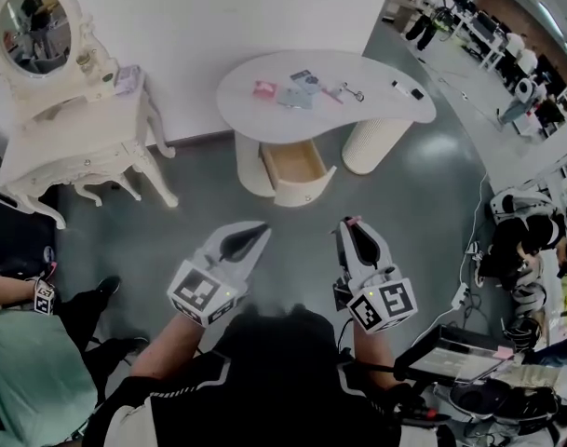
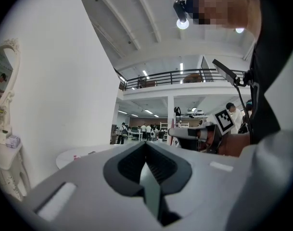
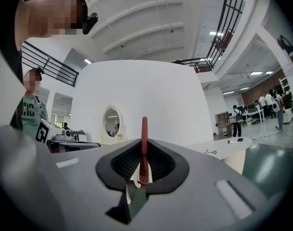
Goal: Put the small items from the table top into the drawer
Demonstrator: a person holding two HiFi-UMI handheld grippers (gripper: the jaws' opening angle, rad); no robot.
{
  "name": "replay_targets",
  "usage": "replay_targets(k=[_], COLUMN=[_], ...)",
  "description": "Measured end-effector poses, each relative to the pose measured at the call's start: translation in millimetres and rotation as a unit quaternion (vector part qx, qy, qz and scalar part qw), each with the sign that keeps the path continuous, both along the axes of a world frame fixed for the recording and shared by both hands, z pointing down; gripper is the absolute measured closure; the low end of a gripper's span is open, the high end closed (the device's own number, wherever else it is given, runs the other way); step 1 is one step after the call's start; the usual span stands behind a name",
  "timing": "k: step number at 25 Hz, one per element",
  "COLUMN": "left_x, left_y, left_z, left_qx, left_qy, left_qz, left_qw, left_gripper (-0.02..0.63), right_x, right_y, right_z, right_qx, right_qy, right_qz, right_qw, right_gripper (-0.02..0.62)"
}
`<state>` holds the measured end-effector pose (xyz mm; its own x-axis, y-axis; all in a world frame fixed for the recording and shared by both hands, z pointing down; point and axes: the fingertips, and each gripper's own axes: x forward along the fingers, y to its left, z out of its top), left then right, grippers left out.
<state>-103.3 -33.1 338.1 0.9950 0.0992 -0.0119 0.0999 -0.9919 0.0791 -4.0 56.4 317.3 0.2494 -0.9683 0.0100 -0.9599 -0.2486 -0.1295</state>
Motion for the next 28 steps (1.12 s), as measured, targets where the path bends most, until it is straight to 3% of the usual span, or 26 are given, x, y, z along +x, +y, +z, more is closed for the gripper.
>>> replay_targets(k=[12, 23, 28], left_x=[34.9, 120.4, 152.6], left_y=[-30.0, -68.4, -81.1], left_z=[-3.3, -16.3, -15.2], left_qx=[0.012, 0.026, 0.028], left_qy=[-0.004, -0.011, -0.015], left_qz=[-0.024, -0.049, -0.065], left_qw=[0.9996, 0.9984, 0.9974], left_gripper=[0.606, 0.606, 0.606], right_x=[40.6, 130.0, 162.8], right_y=[-34.9, -79.8, -96.5], right_z=[2.2, -7.6, -7.2], right_qx=[0.017, 0.033, 0.023], right_qy=[-0.01, -0.006, 0.028], right_qz=[-0.022, -0.048, -0.056], right_qw=[1.0, 0.998, 0.998], right_gripper=[0.557, 0.557, 0.557])
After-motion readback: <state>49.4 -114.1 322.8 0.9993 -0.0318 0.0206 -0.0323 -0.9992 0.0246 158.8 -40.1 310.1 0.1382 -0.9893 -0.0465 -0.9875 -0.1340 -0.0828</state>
